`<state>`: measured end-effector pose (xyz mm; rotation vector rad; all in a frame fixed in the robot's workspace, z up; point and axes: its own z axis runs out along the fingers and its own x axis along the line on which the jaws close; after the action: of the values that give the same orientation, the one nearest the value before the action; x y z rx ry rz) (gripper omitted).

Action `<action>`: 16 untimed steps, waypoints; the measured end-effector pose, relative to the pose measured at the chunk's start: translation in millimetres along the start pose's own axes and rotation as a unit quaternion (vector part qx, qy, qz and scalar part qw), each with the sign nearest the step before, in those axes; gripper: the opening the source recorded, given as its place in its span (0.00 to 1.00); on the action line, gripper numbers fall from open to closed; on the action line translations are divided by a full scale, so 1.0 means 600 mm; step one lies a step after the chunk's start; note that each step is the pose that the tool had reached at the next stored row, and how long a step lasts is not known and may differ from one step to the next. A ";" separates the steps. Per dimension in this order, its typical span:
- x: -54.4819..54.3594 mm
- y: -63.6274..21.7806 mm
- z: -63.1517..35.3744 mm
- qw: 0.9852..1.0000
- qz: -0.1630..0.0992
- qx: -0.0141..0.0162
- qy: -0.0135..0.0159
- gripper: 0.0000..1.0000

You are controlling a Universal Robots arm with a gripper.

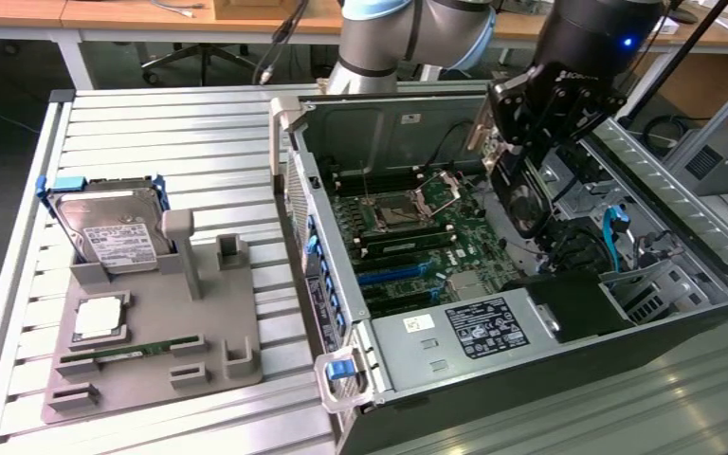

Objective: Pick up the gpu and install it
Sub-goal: 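Pick up the gpu and move the gpu toward the slot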

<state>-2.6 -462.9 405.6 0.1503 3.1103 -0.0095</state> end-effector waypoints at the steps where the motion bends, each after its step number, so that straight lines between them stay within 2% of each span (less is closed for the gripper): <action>1: -0.002 0.000 0.002 1.000 0.000 0.000 0.000 0.27; 16: -0.011 0.001 0.024 1.000 0.000 0.000 0.000 0.27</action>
<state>4.4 -462.9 391.4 0.1504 3.1104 -0.0106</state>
